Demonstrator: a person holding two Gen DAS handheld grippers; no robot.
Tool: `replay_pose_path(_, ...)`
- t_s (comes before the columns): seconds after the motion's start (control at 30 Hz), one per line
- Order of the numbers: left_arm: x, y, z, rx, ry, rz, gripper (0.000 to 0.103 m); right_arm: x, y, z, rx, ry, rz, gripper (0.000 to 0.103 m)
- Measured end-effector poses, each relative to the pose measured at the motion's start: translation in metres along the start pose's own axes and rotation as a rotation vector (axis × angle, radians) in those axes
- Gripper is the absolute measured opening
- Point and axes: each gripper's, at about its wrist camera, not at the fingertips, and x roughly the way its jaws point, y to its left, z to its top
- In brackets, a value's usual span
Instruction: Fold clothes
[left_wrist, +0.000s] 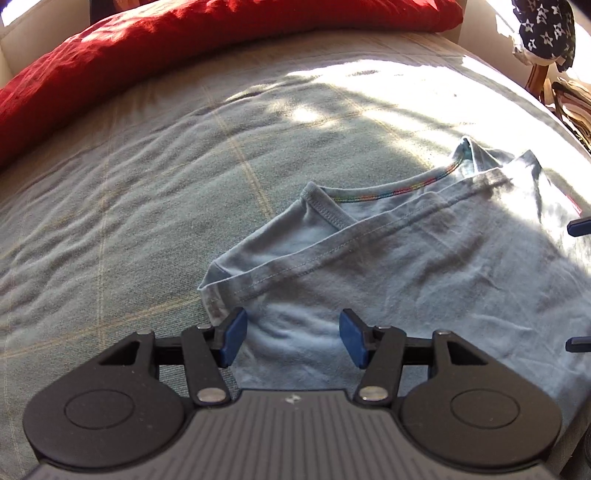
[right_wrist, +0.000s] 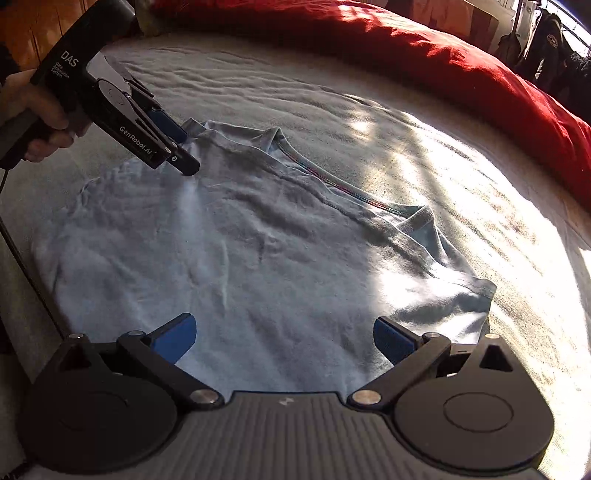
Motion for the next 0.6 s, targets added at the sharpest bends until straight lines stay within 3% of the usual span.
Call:
replay_pose_path(0.2,-0.023,0.031,-0.025,-0.193,0.061,-0.065,0.050,0.000,-0.005,0.010,0.001,-0.001,0.030,0.103)
replay_pose_path(0.43,-0.010,0.070,-0.069,-0.543,0.161,-0.281,0.048,0.005,-0.001,0.018,0.056,0.006,0.071,0.103)
replay_pose_path(0.6,0.001,0.080,-0.073,-0.600,0.158,-0.349,0.045,0.006,0.009,0.022,0.062,0.017,0.110,0.103)
